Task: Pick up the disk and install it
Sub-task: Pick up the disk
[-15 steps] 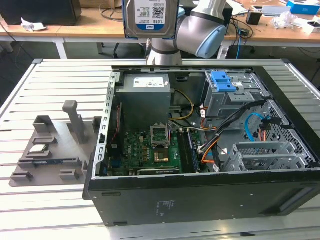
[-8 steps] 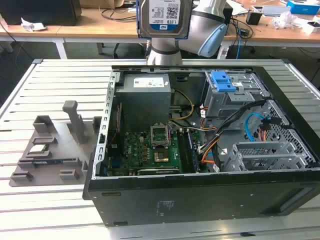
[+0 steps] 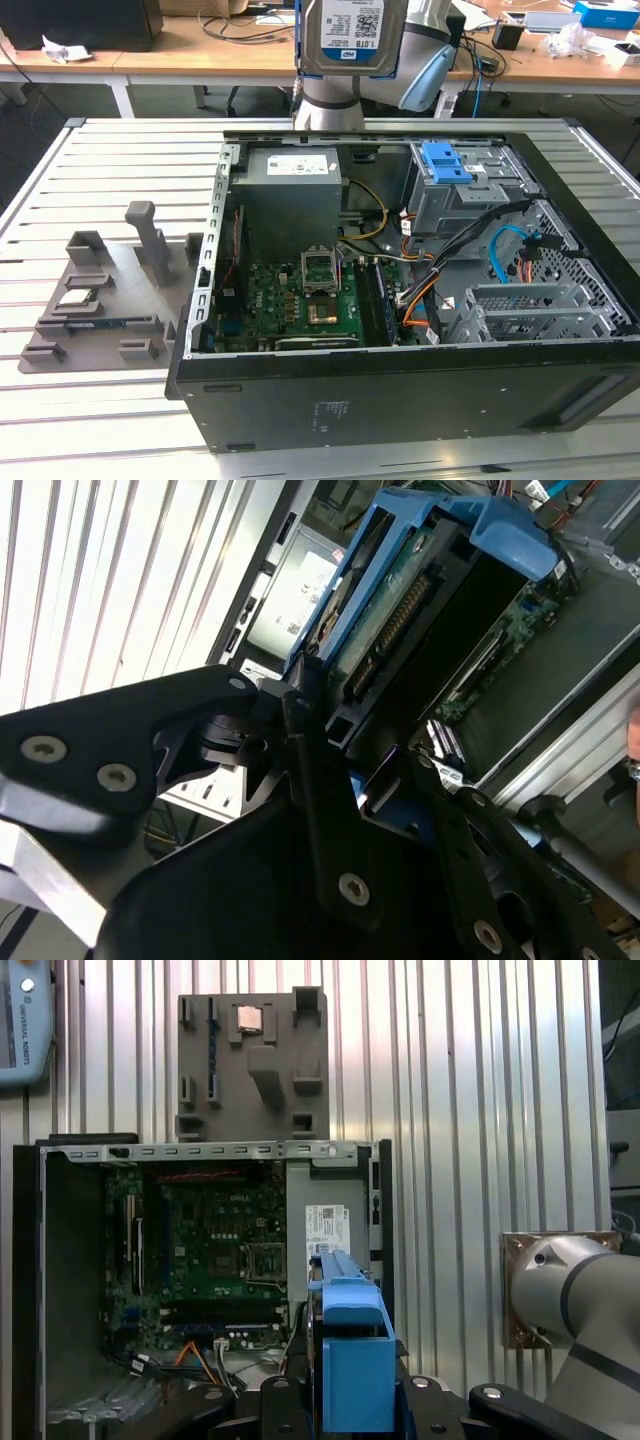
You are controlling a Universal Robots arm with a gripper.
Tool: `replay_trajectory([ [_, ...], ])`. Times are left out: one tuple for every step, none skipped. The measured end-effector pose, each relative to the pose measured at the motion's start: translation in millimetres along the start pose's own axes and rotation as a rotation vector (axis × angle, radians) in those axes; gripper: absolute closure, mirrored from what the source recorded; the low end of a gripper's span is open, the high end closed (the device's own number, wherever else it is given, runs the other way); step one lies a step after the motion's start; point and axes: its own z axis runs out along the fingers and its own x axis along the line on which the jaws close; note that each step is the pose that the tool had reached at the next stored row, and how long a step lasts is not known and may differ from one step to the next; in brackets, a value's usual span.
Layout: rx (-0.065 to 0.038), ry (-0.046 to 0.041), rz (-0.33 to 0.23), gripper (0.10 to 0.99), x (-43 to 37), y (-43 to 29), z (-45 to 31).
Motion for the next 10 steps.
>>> replay_trajectory([
  [0.000,0.0001,0.000,0.722,-0.2,-3.6,-0.2],
  [0.000,0.0002,0.000,0.722,-0.5,-8.0,-0.4],
  [0.000,0.0002,0.000,0.722,-0.7,-11.8,-0.6],
  [0.000,0.0003,0.000,0.722,-0.9,-16.3,-0.8],
  [-0.001,0.0004,0.000,0.722,-1.2,-21.3,-1.0],
  [-0.001,0.0004,0.000,0.722,-1.3,-23.6,-1.1],
  [-0.001,0.0005,0.000,0.722,-1.5,-26.9,-1.3],
  [-0.001,0.0006,0.000,0.722,-1.7,-29.8,-1.5],
  [-0.001,0.0007,0.000,0.722,-1.8,-32.5,-1.6],
  [-0.001,0.0006,0.000,0.722,-1.9,-34.9,-1.7],
])
